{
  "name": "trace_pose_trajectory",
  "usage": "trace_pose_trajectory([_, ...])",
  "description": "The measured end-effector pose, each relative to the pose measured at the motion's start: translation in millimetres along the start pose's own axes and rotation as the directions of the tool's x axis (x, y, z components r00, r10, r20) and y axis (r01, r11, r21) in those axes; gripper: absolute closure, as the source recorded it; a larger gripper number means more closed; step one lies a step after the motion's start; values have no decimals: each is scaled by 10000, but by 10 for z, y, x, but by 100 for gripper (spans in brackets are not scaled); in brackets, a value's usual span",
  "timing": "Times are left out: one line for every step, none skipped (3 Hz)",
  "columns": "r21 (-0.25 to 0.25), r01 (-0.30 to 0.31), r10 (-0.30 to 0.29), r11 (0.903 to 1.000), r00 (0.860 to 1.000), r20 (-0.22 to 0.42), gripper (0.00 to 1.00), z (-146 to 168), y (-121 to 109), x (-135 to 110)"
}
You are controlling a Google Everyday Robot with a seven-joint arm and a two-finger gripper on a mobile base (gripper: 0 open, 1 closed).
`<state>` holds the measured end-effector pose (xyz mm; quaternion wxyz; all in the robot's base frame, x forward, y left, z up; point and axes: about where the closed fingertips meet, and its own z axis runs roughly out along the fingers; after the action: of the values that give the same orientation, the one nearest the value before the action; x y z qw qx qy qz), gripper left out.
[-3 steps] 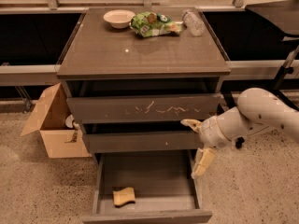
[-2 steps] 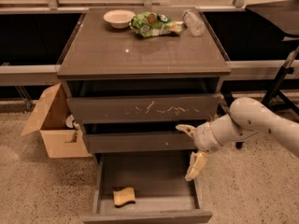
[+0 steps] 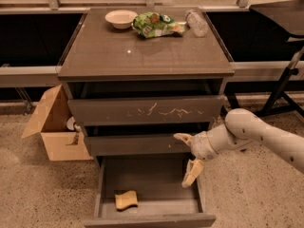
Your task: Pick sponge from bottom drawer and place on counter
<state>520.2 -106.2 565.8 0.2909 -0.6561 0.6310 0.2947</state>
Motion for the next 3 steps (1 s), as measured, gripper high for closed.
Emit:
trace_pose_trajectory([-518,29,-47,9987,9993,-360,0,416,-11,196])
trace_pose_trajectory([-1124,-98,18,9936,9975,-704,0,952,-44,407])
trace_pose_trajectory([-1048,-592,528,9927,9966,-625,0,1557,-70,640])
